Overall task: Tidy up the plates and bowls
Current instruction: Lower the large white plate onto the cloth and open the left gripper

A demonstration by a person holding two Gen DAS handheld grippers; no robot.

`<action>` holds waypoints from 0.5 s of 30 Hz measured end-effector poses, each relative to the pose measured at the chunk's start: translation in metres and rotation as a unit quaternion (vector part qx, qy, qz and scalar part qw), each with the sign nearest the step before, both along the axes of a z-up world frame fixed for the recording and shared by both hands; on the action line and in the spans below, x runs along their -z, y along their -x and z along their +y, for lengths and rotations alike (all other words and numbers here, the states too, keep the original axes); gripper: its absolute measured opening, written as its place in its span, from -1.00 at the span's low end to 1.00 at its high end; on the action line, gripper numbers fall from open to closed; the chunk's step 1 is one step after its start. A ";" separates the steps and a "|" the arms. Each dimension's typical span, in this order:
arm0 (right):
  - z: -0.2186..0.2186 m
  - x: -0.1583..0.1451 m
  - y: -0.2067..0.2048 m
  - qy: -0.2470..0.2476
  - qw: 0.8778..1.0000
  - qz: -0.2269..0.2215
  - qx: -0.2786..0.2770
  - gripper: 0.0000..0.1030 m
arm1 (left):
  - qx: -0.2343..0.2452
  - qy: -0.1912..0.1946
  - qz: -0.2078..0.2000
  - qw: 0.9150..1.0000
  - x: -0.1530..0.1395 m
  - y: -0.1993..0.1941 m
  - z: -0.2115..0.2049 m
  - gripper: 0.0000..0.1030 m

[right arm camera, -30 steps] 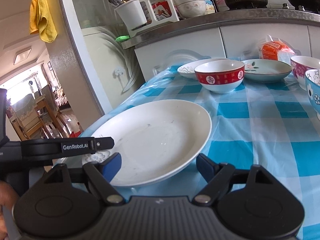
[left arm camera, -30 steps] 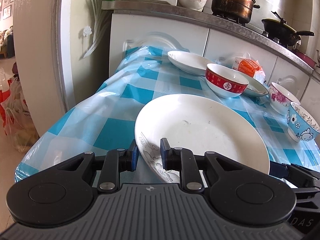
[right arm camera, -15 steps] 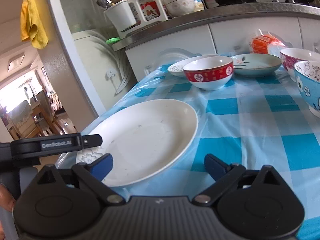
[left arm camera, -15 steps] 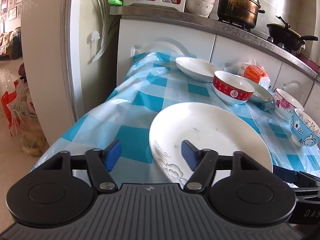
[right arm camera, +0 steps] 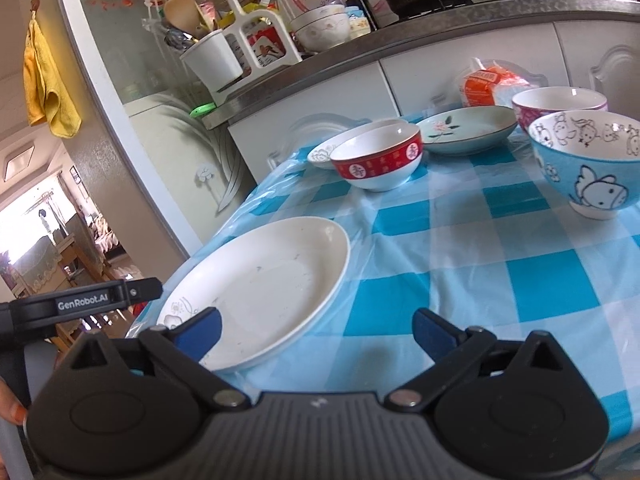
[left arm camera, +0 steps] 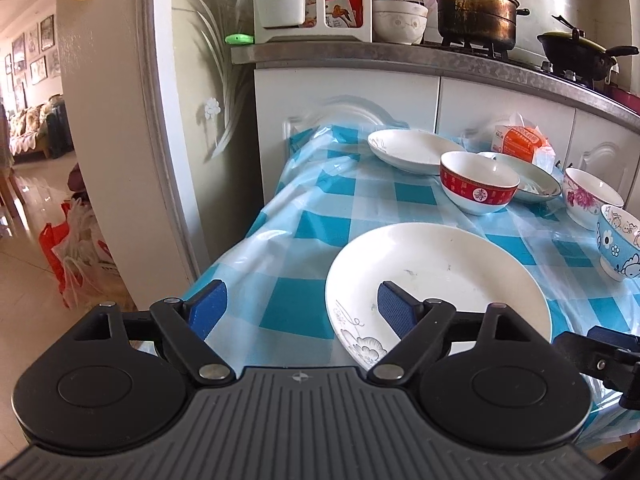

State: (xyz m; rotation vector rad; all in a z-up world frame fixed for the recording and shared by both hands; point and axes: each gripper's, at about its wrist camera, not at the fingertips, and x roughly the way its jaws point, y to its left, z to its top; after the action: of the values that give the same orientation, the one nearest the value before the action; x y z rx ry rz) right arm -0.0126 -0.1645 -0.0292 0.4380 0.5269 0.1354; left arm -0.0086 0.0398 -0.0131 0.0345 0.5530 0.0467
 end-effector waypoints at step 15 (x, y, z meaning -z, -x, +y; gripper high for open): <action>-0.031 -0.015 0.034 -0.005 0.999 -0.019 0.043 0.97 | 0.030 -0.026 -0.023 0.999 -0.032 0.023 -0.034 1.00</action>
State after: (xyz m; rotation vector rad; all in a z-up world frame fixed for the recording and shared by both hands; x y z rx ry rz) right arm -0.0468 -0.1957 -0.0145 0.4665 0.4697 0.0644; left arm -0.0320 0.0054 0.0193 0.0998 0.5041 0.0029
